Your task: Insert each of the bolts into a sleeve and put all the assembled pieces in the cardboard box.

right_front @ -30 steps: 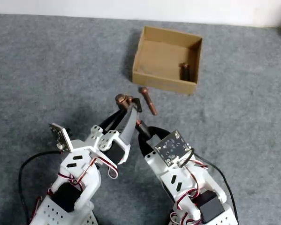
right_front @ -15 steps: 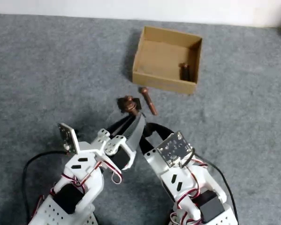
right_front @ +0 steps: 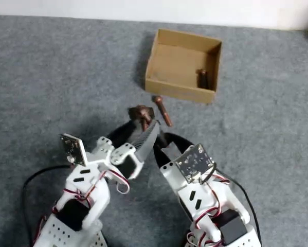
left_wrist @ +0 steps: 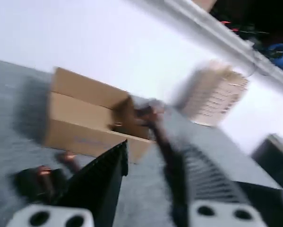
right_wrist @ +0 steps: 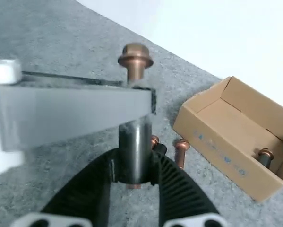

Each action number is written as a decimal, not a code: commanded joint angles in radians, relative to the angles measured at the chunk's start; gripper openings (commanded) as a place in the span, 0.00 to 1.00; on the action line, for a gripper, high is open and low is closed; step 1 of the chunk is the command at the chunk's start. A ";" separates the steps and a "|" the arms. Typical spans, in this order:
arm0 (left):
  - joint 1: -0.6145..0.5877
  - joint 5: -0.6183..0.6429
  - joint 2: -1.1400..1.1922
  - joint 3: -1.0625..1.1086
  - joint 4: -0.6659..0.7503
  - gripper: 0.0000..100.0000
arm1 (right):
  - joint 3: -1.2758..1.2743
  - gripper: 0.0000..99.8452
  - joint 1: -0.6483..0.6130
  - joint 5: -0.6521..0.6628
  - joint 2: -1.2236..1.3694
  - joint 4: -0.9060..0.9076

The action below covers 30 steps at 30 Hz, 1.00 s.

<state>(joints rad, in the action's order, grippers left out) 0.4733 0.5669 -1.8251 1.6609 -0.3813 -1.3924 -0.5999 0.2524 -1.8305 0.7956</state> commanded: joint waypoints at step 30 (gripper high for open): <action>-0.180 -0.644 -0.005 -0.053 -0.224 0.01 | -0.194 0.01 0.088 -0.006 -0.007 -0.200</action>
<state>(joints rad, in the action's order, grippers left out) 0.3107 -0.0146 -1.8205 1.5827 -0.6851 -1.5904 -0.5294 0.2493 -1.8305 0.6467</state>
